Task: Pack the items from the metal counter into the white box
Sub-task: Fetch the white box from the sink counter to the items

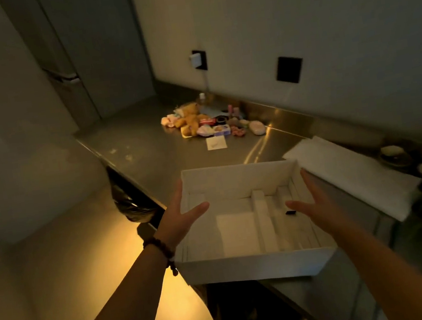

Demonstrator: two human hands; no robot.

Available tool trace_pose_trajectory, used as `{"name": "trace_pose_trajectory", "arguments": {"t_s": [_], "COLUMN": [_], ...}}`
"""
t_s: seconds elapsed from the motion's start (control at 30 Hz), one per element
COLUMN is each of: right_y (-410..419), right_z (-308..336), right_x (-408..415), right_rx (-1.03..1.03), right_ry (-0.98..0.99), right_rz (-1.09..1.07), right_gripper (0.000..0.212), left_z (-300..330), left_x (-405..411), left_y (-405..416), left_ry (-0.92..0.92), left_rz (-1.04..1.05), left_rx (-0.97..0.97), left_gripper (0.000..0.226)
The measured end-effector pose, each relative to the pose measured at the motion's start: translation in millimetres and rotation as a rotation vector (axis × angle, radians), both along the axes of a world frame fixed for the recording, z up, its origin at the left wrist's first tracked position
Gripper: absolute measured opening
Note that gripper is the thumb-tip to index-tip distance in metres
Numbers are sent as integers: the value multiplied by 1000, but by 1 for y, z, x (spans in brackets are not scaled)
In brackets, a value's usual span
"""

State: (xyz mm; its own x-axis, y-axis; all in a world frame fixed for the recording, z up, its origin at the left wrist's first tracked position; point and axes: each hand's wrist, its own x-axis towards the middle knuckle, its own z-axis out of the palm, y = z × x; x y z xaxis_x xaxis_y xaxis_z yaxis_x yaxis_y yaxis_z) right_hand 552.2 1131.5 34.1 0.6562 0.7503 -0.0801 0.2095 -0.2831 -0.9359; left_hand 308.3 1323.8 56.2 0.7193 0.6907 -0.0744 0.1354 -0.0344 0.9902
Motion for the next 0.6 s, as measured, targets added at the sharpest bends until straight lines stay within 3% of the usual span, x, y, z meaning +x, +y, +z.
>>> {"name": "trace_pose_trajectory", "arguments": {"t_s": [0.27, 0.6], "right_y": [139, 192], "right_z": [-3, -17], "right_x": [-18, 6], "right_rx": [-72, -162], "right_ry": [1, -22], "right_rz": [-21, -273], "right_gripper": [87, 89], "left_z": [-16, -24], "left_x": [-17, 51], "left_y": [143, 235], "left_ry": [57, 137], "left_rz": [23, -135], "left_rx": [-3, 3], "left_gripper": [102, 100]}}
